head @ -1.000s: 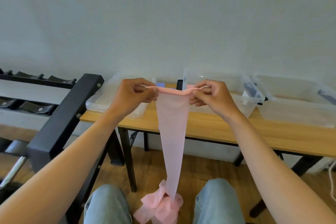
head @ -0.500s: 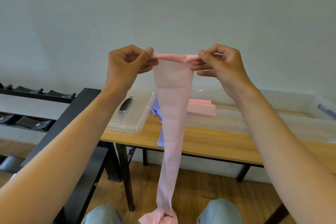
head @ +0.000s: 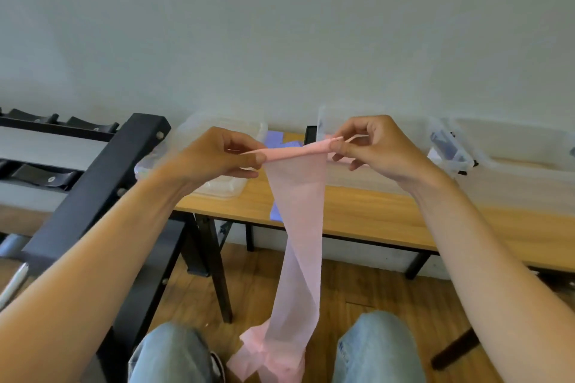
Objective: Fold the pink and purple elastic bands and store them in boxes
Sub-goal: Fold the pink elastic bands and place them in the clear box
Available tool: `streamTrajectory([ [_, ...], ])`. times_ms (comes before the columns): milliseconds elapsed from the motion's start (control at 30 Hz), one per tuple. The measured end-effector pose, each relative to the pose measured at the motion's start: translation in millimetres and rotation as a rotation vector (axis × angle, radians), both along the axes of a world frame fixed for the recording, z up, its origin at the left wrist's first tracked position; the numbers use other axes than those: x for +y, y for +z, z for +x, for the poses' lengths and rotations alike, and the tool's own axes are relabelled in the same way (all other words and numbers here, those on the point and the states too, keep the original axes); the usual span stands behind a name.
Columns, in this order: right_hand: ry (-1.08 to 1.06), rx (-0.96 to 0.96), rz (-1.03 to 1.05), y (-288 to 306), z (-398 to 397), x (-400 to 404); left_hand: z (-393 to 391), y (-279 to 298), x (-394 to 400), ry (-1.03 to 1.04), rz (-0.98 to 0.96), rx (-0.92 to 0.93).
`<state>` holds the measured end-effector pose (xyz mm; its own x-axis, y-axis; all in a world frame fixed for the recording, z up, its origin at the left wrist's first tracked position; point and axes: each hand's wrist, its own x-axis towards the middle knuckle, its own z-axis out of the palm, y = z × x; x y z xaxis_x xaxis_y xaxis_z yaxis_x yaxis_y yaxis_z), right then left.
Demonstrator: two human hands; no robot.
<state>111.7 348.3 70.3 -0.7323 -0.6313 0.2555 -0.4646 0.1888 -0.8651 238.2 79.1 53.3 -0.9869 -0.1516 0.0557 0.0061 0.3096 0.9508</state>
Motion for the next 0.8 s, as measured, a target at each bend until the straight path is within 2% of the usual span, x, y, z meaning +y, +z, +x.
streamTrajectory([
  [67,0.05,-0.043,-0.023,-22,-4,0,-2,-17,0,0.043,-0.039,0.045],
  [200,0.184,-0.273,-0.167,-66,1,1,1,-51,5,0.094,-0.147,0.11],
  [533,0.45,-0.631,-0.261,-141,19,10,16,-125,10,-0.113,0.102,0.053],
  [667,0.438,-0.663,-0.272,-165,26,13,22,-151,12,-0.15,0.239,0.045],
  [800,0.41,-0.553,-0.216,-175,31,19,27,-163,13,-0.194,0.288,0.014],
])
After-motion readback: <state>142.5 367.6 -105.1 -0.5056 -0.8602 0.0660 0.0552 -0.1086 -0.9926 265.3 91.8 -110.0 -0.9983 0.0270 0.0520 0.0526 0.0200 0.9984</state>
